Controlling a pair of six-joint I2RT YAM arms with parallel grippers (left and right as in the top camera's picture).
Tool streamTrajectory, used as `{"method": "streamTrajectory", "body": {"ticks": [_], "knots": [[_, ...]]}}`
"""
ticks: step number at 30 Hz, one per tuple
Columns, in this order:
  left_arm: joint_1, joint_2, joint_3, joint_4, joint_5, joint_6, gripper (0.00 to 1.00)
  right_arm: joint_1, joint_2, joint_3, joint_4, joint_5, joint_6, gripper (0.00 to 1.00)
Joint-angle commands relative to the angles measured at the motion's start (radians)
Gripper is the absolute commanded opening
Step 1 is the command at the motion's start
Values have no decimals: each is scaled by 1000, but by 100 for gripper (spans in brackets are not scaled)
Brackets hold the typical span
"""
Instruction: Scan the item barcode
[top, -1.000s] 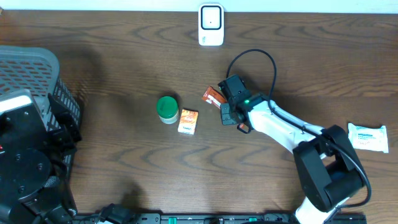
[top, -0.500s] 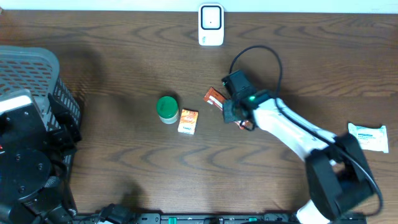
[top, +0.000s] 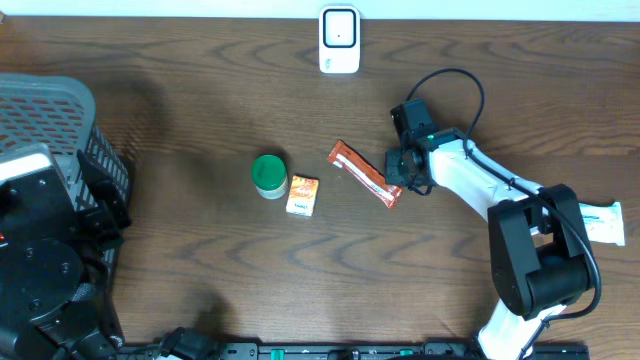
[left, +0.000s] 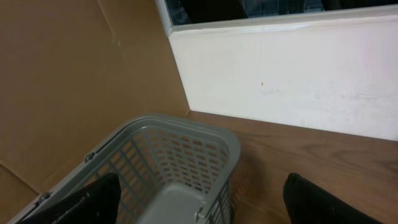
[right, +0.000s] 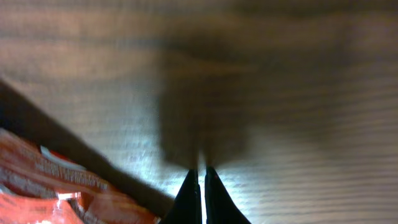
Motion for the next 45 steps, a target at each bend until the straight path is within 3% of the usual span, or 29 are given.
{"method": "streamTrajectory", "body": {"ticks": [1, 10, 17, 18, 21, 25, 29, 36, 45], "knots": [[3, 2, -4, 1, -9, -2, 84, 27, -28, 0, -15, -155, -9, 1], [3, 2, -4, 1, -9, -2, 84, 125, -76, 0, -238, -493, 118, 1], [3, 2, -4, 1, -9, -2, 84, 181, -167, 5, -262, -499, 114, 1], [3, 2, -4, 1, -9, -2, 84, 175, -189, 5, -246, -499, 109, 9], [3, 2, -4, 1, -9, -2, 84, 136, -246, 5, -125, -502, 18, 99], [3, 2, -4, 1, -9, -2, 84, 21, -212, 5, -30, -657, -112, 99], [3, 2, -4, 1, -9, -2, 84, -77, -101, 5, 16, -683, -240, 99], [3, 2, -4, 1, -9, -2, 84, -144, 74, 12, 206, -837, -238, 99], [3, 2, -4, 1, -9, -2, 84, -106, 259, 15, 272, -916, -272, 99]]}}
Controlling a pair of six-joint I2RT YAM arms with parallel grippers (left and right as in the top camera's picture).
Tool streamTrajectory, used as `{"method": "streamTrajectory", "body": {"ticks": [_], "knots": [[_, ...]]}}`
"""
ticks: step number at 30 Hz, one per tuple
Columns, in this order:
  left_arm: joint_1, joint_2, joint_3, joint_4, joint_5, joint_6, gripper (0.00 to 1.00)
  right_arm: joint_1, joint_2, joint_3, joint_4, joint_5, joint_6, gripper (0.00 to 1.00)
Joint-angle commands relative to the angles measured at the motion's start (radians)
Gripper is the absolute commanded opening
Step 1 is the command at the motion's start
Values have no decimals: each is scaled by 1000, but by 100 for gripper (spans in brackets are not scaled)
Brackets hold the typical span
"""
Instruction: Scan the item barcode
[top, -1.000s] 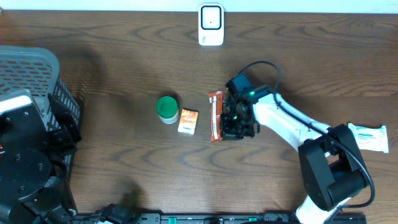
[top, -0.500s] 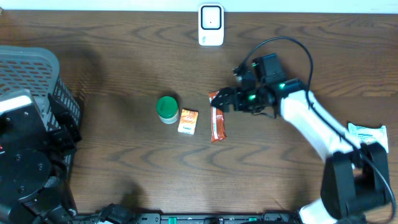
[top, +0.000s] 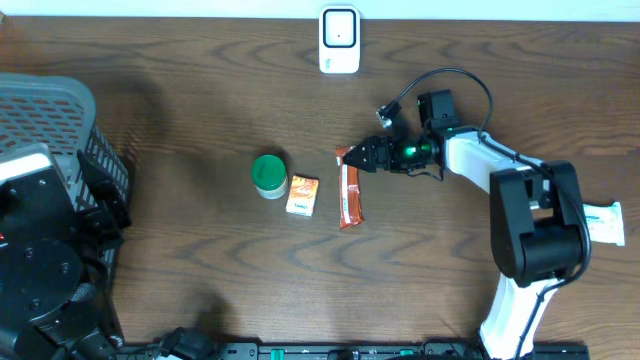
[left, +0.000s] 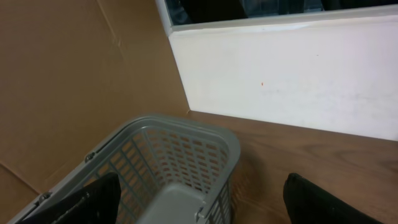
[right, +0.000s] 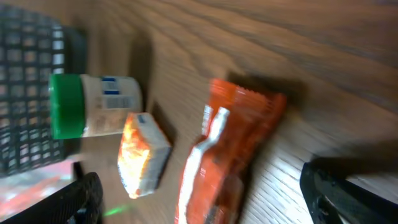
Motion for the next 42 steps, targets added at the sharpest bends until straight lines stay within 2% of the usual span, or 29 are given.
{"method": "streamTrajectory", "body": {"ticks": [1, 6, 8, 10, 11, 13, 16, 18, 24, 30, 36, 39, 42], "knots": [[3, 2, -4, 1, -9, -2, 84, 43, 116, -15, -14, 17, -34, 99], [3, 2, -4, 1, -9, -2, 84, 92, 197, -16, -98, 45, -119, 99], [3, 2, -4, 1, -9, -2, 84, 103, 222, -16, -124, 96, -156, 92], [3, 2, -4, 1, -9, -2, 84, 104, 247, -16, -132, 151, -156, 67], [3, 2, -4, 1, -9, -2, 84, 98, 261, -16, -135, 163, -156, 59], [3, 2, -4, 1, -9, -2, 84, 86, 286, -16, -134, 164, -156, 50], [3, 2, -4, 1, -9, -2, 84, 65, 311, -16, -133, 167, -156, 30], [3, 2, -4, 1, -9, -2, 84, 58, 311, -14, -124, 167, -155, 1], [3, 2, -4, 1, -9, -2, 84, 54, 306, 31, -138, 164, -139, 1], [3, 2, -4, 1, -9, -2, 84, -1, 217, 75, -246, 216, -110, 1], [3, 2, -4, 1, -9, -2, 84, -88, 109, 62, -319, 492, 153, 1], [3, 2, -4, 1, -9, -2, 84, -94, 102, 48, -357, 520, 264, 1], [3, 2, -4, 1, -9, -1, 84, -86, 101, 48, -378, 534, 304, 1]]}}
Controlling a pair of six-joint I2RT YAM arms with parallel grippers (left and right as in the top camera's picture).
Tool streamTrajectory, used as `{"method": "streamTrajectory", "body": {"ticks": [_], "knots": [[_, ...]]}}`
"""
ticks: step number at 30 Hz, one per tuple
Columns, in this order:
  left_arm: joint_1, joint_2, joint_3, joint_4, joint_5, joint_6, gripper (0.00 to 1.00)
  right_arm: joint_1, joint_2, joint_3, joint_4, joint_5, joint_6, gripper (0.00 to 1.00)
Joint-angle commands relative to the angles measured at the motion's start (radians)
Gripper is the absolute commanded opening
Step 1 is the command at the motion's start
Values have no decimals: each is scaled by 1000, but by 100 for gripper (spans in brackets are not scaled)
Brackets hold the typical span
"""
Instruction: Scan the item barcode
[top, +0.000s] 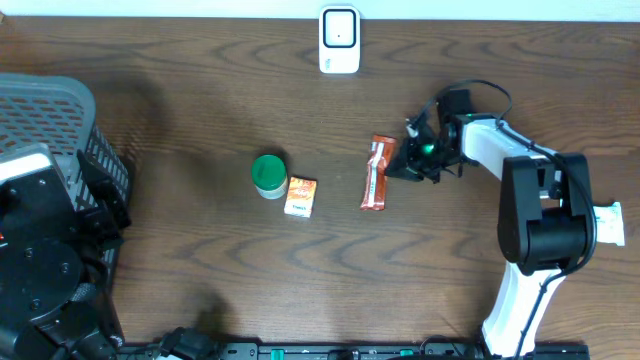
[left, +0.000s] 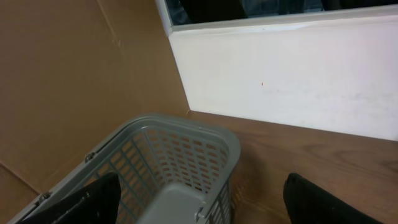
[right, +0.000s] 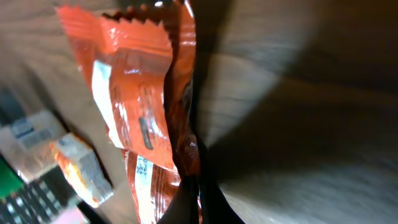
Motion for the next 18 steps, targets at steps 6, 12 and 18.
{"method": "streamTrajectory", "body": {"ticks": [6, 12, 18], "knots": [[3, 2, -4, 1, -9, -2, 84, 3, 24, -47, -23, 264, 89, 99], [3, 2, -4, 1, -9, -2, 84, -21, 15, -47, 66, 268, 24, 99], [3, 2, -4, 1, -9, -2, 84, 21, 16, -47, 203, 322, -209, 99]]}}
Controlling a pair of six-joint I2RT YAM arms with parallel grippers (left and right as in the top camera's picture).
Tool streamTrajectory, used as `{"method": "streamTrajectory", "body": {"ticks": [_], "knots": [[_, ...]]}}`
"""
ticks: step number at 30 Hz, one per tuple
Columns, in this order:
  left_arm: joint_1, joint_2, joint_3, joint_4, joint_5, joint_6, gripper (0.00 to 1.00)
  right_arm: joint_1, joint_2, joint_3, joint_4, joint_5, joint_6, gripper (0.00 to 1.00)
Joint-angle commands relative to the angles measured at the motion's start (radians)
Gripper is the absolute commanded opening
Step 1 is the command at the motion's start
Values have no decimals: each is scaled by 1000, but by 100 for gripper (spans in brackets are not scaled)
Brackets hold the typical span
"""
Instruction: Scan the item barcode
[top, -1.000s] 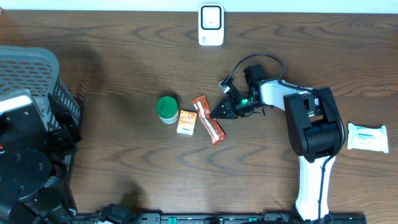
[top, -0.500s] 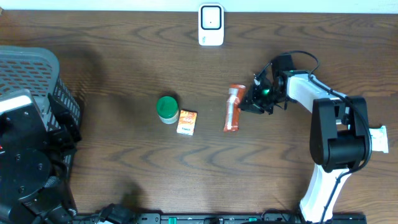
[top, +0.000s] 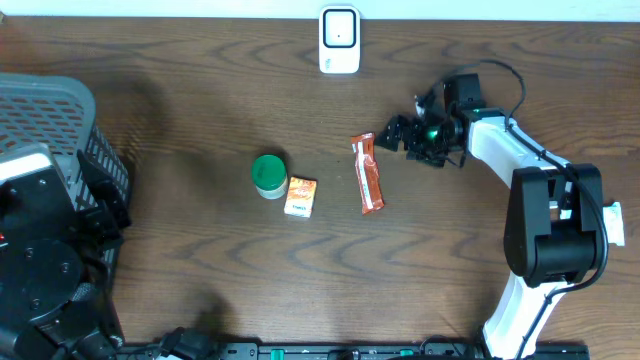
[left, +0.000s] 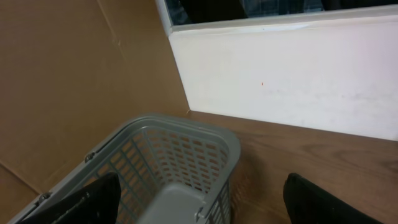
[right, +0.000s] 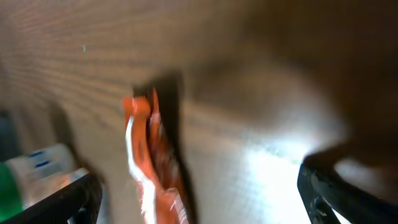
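Observation:
An orange snack packet (top: 367, 172) lies flat on the wooden table, its long side running near to far; it also appears as a blurred orange packet (right: 152, 165) in the right wrist view. My right gripper (top: 392, 133) is open just right of the packet's far end, its fingers (right: 336, 193) spread wide and holding nothing. The white scanner (top: 339, 40) stands at the far edge of the table. My left gripper (left: 202, 200) is open over the grey basket (left: 180, 149), far from the packet.
A green-lidded jar (top: 269, 175) and a small orange box (top: 302, 196) lie left of the packet. The grey basket (top: 50, 110) fills the left edge. A white packet (top: 612, 222) lies at the right edge, by the right arm's base.
My right gripper was shut on the packet's edge and is now open a little farther back. The packet lies slightly more to the left. The left arm has not moved.
First my right gripper was shut at the right end of the packet, which lay slanted. Then it was open, with the packet turned upright near the orange box. Later it was shut on the packet's edge, farther right. Now it is open and the packet lies free.

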Motion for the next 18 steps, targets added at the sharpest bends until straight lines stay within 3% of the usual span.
{"method": "streamTrajectory", "body": {"ticks": [1, 11, 18], "knots": [[3, 2, -4, 0, -9, -2, 84, 31, 86, -52, 26, 214, -154, 99], [3, 2, -4, 0, -9, -2, 84, 228, 90, -52, 56, 287, -212, 99], [3, 2, -4, 0, -9, -2, 84, 273, 156, -52, 58, 298, -211, 99]]}}
